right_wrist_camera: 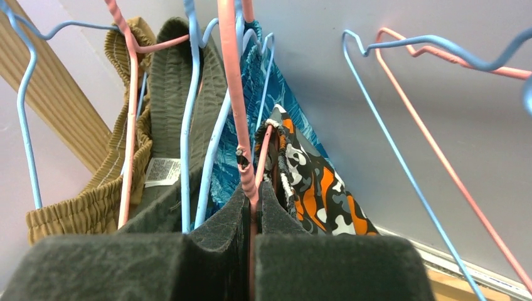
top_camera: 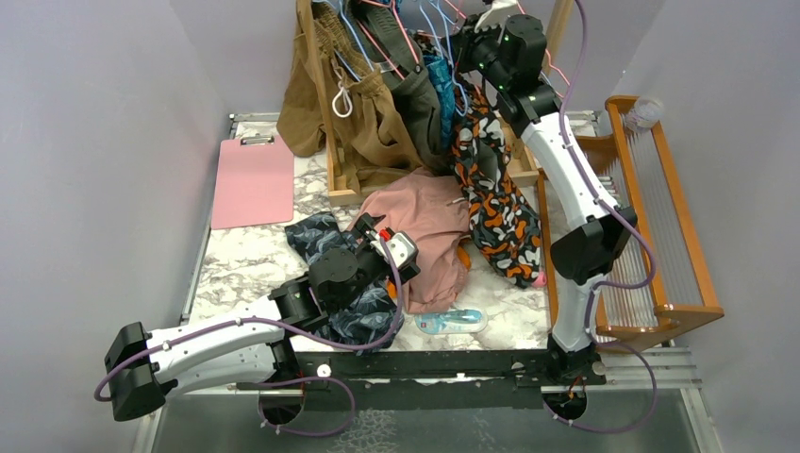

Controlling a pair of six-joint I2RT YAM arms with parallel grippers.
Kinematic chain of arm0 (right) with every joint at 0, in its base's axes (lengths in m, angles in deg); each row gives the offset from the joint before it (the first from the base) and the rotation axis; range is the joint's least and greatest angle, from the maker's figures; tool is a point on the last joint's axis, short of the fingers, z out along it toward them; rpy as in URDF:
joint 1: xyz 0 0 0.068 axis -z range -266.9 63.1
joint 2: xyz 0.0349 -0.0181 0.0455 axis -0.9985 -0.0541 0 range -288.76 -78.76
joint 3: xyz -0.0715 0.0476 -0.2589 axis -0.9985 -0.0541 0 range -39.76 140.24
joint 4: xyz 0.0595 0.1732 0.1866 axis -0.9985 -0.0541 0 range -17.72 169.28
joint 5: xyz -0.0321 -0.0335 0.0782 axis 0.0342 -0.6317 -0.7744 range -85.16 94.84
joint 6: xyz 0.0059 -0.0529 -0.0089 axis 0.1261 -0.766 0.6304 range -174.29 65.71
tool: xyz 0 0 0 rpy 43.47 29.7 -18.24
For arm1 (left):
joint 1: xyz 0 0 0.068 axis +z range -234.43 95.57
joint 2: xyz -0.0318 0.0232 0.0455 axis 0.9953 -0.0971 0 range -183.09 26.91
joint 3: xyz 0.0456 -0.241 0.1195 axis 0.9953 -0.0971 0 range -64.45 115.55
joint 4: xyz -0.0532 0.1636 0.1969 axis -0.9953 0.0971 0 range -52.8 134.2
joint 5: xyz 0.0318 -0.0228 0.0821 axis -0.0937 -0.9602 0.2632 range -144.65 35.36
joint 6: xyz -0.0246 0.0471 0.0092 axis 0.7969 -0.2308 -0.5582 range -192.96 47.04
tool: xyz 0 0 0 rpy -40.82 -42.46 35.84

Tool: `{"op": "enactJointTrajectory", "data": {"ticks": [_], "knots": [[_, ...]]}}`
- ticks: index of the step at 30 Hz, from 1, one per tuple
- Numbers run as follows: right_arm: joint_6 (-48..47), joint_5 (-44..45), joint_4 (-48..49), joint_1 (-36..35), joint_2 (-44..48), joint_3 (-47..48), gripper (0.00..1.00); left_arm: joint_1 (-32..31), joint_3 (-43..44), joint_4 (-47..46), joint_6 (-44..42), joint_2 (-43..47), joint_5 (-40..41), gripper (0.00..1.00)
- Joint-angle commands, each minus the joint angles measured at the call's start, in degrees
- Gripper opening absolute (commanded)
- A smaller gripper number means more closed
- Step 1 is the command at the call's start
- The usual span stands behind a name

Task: Place the shorts on the hanger
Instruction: Place the hanger at the clothesline.

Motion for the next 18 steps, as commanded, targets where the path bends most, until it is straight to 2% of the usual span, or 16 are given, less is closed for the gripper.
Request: {"op": "enactJointTrajectory", "data": {"ticks": [1, 11, 18], "knots": [[-0.26, -2.10, 4.25, -0.69, -0.27, 2.50, 0.01, 0.14, -0.37, -1.75, -0.22, -0.22, -0.06, 0.99], [-3.26, 9.64, 3.45, -0.35, 4.96, 0.13, 0.01, 0.14, -0.27, -1.74, 0.02, -0.59, -0.38, 0.99], [-3.62, 9.26, 4.23, 2.12, 6.86, 0.90, 0.01, 0.16, -0.27, -1.63, 0.01, -0.41, -0.38, 0.99]]}}
